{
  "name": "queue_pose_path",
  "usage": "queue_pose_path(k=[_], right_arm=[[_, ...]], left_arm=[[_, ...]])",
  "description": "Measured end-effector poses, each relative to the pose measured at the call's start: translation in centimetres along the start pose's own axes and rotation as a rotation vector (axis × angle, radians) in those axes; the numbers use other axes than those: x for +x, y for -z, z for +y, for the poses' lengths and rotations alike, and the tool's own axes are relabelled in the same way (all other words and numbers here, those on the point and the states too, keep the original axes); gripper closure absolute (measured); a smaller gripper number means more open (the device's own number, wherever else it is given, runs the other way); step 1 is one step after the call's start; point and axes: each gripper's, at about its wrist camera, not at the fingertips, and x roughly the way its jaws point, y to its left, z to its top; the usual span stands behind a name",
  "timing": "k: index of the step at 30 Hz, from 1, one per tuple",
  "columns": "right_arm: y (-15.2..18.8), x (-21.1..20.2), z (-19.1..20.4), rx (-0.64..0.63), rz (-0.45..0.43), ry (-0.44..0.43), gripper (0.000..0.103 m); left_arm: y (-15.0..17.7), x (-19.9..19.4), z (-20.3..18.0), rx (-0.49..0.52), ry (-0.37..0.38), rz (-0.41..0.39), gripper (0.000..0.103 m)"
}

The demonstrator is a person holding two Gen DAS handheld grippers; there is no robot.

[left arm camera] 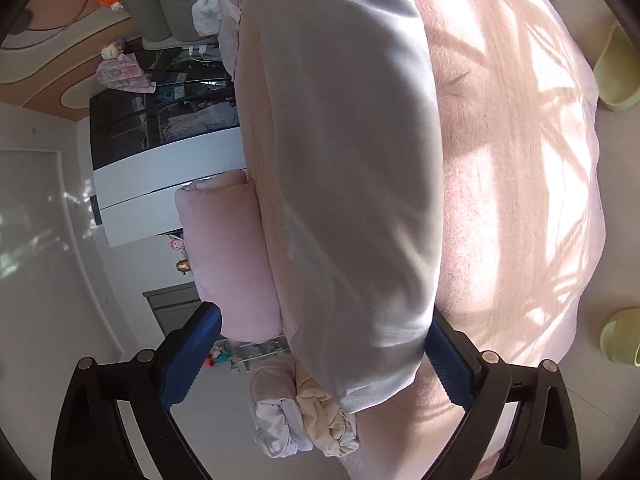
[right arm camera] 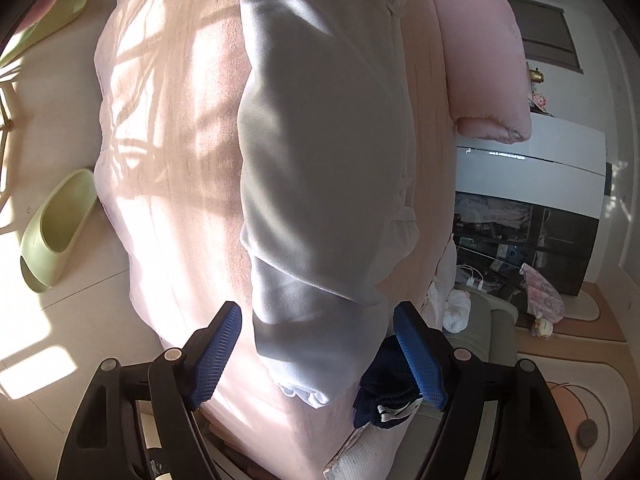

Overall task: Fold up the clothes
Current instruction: 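Close both grippers on the rolled strip end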

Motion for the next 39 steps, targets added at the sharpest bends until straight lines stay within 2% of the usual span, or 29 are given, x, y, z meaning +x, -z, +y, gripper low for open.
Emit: queue_pose_path(k=[3,7,16,22,24,25,27,29,30,31,32,33,34,37,39], right_arm=[[0.0,0.3,-0.3,0.013,0.002,-0.005,0.025],[-0.1,0.7,-0.5,0.002,0.006,0.047,0.025],[-0.8,1.7,-0.9,0.008,0.003,0.048,0.025],[-0.8,1.7,0.1,-0.035,-0.025,0.099,0.025],[-0.8,1.7,0.4,-0.042,-0.033,0.102,0.025],[-0.8,1.7,0.4,-0.042,-0.034,0.094,0.028],[-0.7,1.7,0.5,-0.059,-0.036,0.045,0.041],[-0.7,1.7,0.7,-0.072,-0.035,0.023,0.052],[-0.7,1.7,0.9,-0.075,-0.034,0.023,0.052],[-0.8,1.7,1.1,-0.079,-0.033,0.023,0.053],[-0.8,1.6,1.1,-0.075,-0.030,0.014,0.056],[-0.7,1.6,1.1,-0.067,-0.028,-0.002,0.058],[-0.7,1.6,0.9,-0.057,-0.027,-0.017,0.060],[-0.6,1.7,0.5,-0.042,-0.030,-0.047,0.060],[-0.6,1.8,0.4,-0.043,-0.031,-0.060,0.060]], left_arm=[[0.7,0.7,-1.2,0.065,-0.100,-0.027,0.001],[1.2,1.0,-1.7,0.095,-0.154,-0.048,0.000],[1.2,3.7,-1.5,0.124,-0.153,-0.030,0.000],[1.2,2.7,-3.9,0.246,-0.263,-0.103,0.001],[1.4,2.4,-4.0,0.229,-0.259,-0.102,0.001],[1.5,2.3,-3.9,0.218,-0.252,-0.102,0.001],[1.7,2.3,-3.4,0.200,-0.219,-0.109,0.003],[1.9,2.4,-3.0,0.185,-0.166,-0.110,0.011],[2.0,2.4,-2.8,0.174,-0.122,-0.107,0.017],[2.0,2.4,-2.7,0.157,-0.061,-0.100,0.034],[2.1,2.4,-2.6,0.140,0.000,-0.094,0.057],[2.2,2.4,-2.5,0.125,0.054,-0.089,0.068],[2.3,2.3,-2.9,0.128,0.044,-0.096,0.074],[2.6,2.1,-3.7,0.157,0.016,-0.115,0.076],[2.5,2.2,-3.0,0.125,0.058,-0.112,0.076]])
